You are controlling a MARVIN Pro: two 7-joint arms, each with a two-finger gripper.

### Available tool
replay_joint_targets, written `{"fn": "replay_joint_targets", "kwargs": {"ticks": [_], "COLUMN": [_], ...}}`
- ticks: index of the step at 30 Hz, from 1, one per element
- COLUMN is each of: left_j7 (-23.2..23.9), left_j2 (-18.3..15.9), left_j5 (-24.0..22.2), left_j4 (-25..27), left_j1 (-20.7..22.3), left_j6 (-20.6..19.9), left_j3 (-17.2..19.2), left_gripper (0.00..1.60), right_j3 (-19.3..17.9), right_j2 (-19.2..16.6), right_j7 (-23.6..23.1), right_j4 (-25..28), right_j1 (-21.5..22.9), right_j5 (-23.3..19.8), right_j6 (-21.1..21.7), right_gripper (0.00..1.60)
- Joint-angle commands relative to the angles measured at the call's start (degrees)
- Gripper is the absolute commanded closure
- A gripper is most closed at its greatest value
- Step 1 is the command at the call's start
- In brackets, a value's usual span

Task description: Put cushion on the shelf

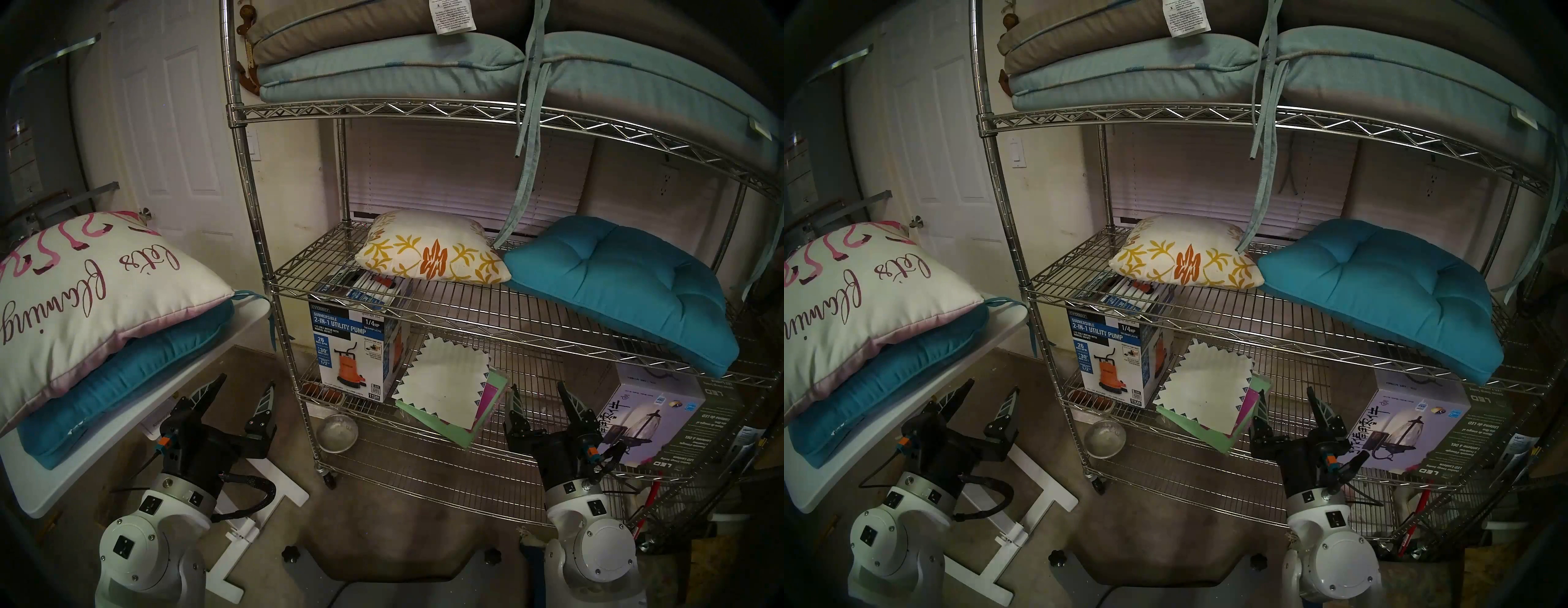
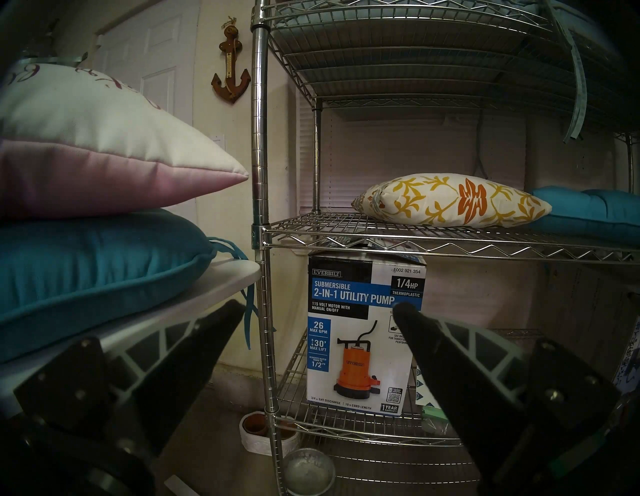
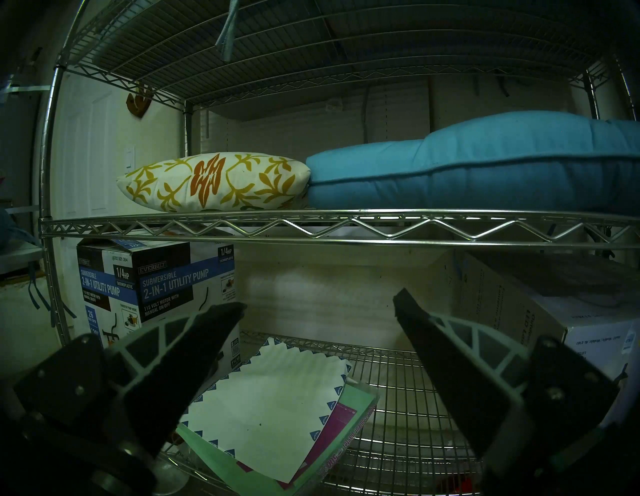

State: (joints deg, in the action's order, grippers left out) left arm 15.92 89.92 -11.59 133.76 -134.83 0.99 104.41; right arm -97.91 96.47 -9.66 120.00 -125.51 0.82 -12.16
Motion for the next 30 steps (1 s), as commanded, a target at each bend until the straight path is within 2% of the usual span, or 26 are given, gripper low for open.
{"fn": "replay_joint_targets", "kwargs": {"ticks": [1,11,12,22,30], "left_j7": [0.1,0.1,0.1,0.0,0.1], "left_j2": [0.0,0.0,0.0,-0.1,-0.1], "left_j5": [0.0,0.0,0.0,0.0,0.0], "left_j4": [1.0,1.0,1.0,1.0,0.9], "left_j1": [0.0,0.0,0.0,0.0,0.0], "left_j6": [0.1,0.1,0.1,0.1,0.1], "left_j3": [0.0,0.0,0.0,0.0,0.0], "left_gripper": [0.00,0.00,0.00,0.00,0.00], "right_j3": [0.0,0.0,-0.1,0.0,1.4], "right_j2": [0.0,0.0,0.2,-0.8,-0.8], "right_j7": [0.0,0.0,-0.9,-4.4,-6.5], "right_j4": [1.1,1.1,1.2,6.0,11.4], "right_j1": [0.1,0.1,-0.1,-2.6,-2.7], "right_j5": [0.0,0.0,-2.5,-6.5,-10.1], "right_j6": [-0.2,-0.2,0.6,1.9,7.5], "right_gripper": [0.00,0.00,0.00,0.00,0.00]}}
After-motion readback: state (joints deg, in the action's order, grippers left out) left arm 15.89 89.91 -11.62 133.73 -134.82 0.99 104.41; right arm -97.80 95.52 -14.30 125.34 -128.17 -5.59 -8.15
